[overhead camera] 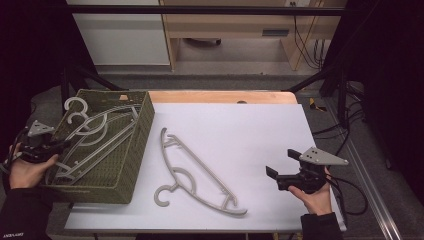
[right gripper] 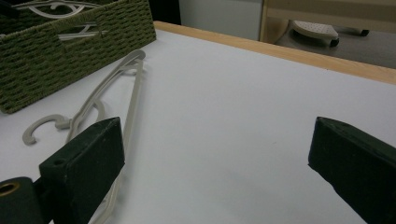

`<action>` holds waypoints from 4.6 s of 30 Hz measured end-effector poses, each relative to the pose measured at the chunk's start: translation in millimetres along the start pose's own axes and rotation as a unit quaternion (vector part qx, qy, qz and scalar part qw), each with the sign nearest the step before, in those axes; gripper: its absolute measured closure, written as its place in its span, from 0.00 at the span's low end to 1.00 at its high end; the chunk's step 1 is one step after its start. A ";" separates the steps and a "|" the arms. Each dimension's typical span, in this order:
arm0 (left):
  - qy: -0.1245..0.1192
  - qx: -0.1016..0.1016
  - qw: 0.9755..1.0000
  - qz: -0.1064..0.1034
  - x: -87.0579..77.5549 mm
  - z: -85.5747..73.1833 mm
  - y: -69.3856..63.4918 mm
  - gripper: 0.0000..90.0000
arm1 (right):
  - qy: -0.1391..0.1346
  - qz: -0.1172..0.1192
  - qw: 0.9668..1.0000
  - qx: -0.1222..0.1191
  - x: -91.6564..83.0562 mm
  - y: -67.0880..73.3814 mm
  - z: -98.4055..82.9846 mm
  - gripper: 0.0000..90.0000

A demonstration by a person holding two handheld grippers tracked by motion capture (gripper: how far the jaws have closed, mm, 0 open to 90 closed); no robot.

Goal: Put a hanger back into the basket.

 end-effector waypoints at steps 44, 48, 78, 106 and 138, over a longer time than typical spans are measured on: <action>-0.189 -0.037 0.970 -0.147 -65.9 58.4 -166.3 0.18 | 0.001 0.008 1.000 -0.005 -0.6 1.9 0.0 0.04; -0.190 -0.024 0.967 -0.169 -66.2 58.9 -192.1 0.17 | -0.003 0.007 1.000 -0.001 -2.0 2.7 0.5 0.04; -0.104 0.024 0.962 -0.252 -9.1 20.0 -281.8 0.22 | 0.000 0.008 1.000 -0.006 -1.4 4.3 -1.7 0.04; 0.000 -0.018 0.979 -0.201 66.1 10.5 -291.4 0.29 | 0.019 0.015 1.000 -0.011 8.0 9.8 -6.0 0.05; -0.054 -0.008 0.974 -0.220 53.8 31.4 -298.0 0.39 | 0.055 0.051 0.997 -0.036 29.2 40.5 -9.4 0.09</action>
Point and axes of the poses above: each handheld gripper's, and its own axes: x roughly forward along the jaws, z roughly out of its top, y roughly to its left, the point moved 3 cm from there along x, roughly forward along the jaws, and after that the axes turned 2 degrees about -y, right-handed, at the moved point
